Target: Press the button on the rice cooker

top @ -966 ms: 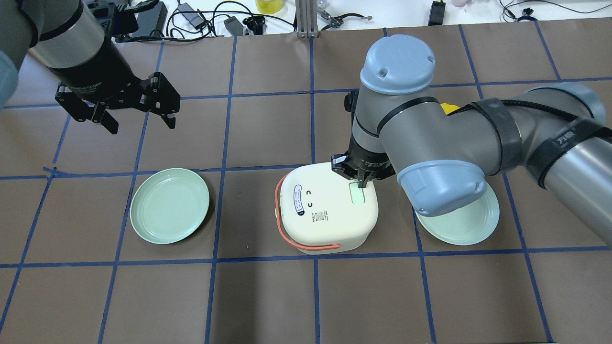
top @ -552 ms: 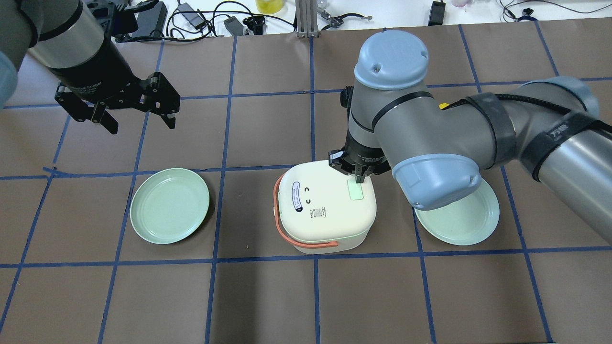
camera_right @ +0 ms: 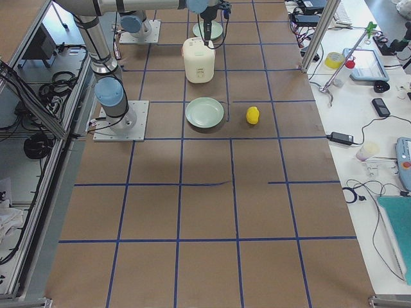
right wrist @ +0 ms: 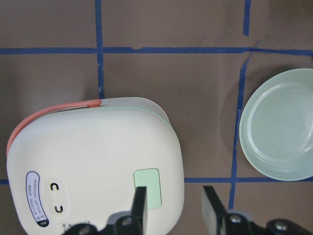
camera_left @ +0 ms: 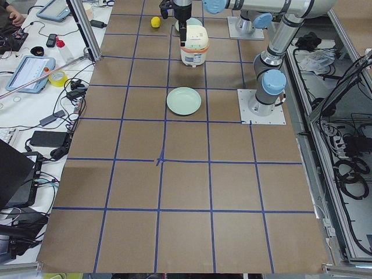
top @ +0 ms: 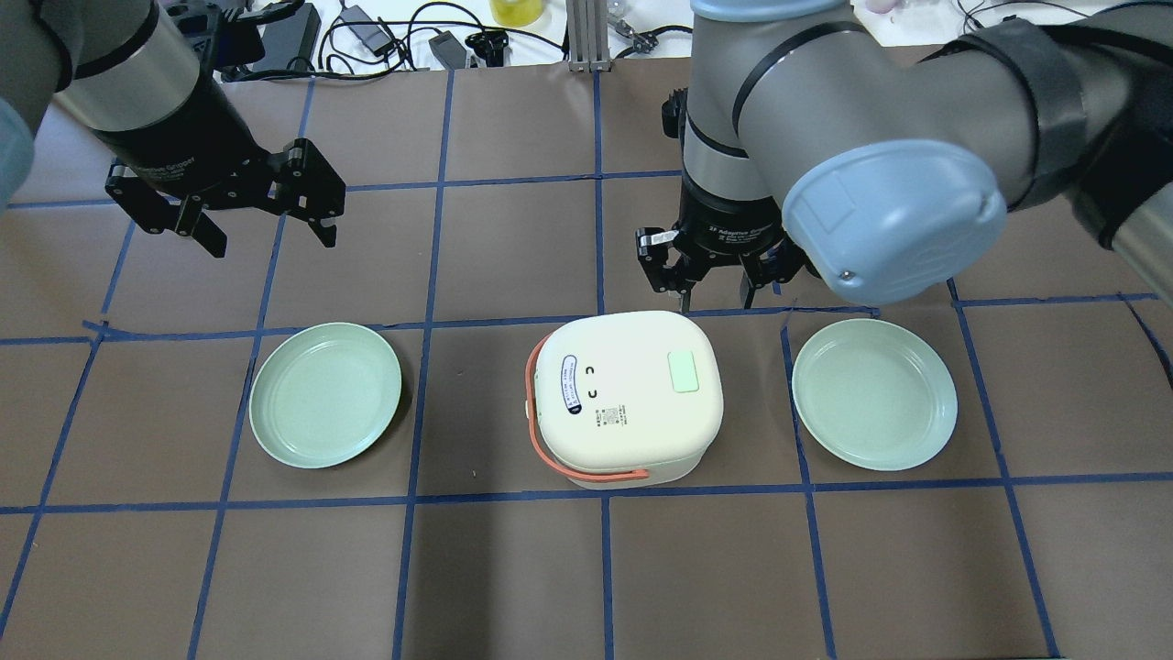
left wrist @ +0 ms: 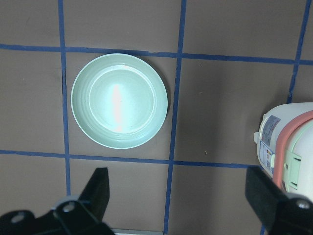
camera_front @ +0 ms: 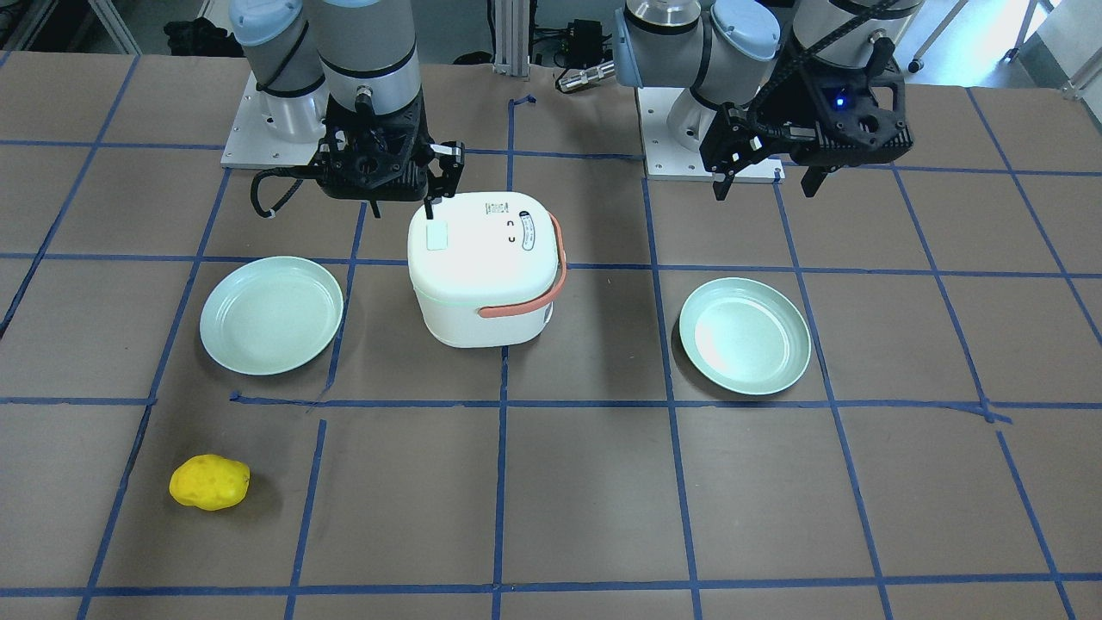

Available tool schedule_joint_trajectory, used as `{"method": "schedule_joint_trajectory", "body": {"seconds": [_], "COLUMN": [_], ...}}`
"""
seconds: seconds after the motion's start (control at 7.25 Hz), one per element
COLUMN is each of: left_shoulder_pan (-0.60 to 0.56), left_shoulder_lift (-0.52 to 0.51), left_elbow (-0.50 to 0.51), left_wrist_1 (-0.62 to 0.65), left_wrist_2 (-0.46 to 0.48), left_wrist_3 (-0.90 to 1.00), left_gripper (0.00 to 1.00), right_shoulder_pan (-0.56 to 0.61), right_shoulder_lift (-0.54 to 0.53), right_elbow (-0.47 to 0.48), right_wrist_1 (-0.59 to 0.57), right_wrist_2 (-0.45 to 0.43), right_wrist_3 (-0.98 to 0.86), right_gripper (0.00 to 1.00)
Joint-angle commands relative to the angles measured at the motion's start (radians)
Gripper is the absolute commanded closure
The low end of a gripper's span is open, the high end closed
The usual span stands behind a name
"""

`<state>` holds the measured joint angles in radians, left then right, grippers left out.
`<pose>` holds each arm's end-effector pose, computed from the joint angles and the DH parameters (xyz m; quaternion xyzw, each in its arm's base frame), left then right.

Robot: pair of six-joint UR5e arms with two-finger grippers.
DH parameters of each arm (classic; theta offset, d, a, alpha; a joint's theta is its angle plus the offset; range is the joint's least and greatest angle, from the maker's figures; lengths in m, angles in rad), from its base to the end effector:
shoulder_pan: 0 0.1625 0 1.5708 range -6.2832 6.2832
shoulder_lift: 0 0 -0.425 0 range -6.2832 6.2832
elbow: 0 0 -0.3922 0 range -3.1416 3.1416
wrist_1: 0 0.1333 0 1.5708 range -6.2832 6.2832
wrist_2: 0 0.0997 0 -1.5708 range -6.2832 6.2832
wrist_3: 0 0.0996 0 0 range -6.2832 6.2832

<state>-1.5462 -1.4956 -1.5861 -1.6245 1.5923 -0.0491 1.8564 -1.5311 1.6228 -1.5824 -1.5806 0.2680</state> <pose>-0.1198 -0.4630 0.5108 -0.0369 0.9993 -0.0032 0.0107 0.2675 -0.4413 0.4440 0.0090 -0.9991 -0.0372 0.0157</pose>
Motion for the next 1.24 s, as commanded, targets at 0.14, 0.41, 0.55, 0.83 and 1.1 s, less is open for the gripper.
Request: {"method": "schedule_joint_trajectory", "body": {"seconds": [0.14, 0.41, 0.55, 0.83, 1.1], "left_shoulder_pan": [0.000, 0.000, 0.000, 0.000, 0.000], "left_shoulder_lift": [0.000, 0.000, 0.000, 0.000, 0.000], "left_elbow": [0.000, 0.000, 0.000, 0.000, 0.000], "left_wrist_1": [0.000, 0.000, 0.000, 0.000, 0.000], "left_wrist_2": [0.000, 0.000, 0.000, 0.000, 0.000], "left_wrist_3": [0.000, 0.000, -0.002, 0.000, 0.000], "left_gripper": [0.00, 0.00, 0.00, 0.00, 0.00], "right_shoulder_pan": [0.017, 0.041, 0.064, 0.067, 0.066], "right_shoulder_lift": [0.008, 0.018, 0.040, 0.045, 0.046], "right_elbow": [0.069, 0.127, 0.141, 0.143, 0.144], "right_wrist_1": [-0.017, -0.057, -0.112, -0.119, -0.123], "right_wrist_2": [0.021, 0.057, 0.059, 0.042, -0.002], "right_wrist_3": [0.033, 0.034, 0.037, 0.030, 0.025], "right_gripper": [1.00, 1.00, 1.00, 1.00, 1.00]}}
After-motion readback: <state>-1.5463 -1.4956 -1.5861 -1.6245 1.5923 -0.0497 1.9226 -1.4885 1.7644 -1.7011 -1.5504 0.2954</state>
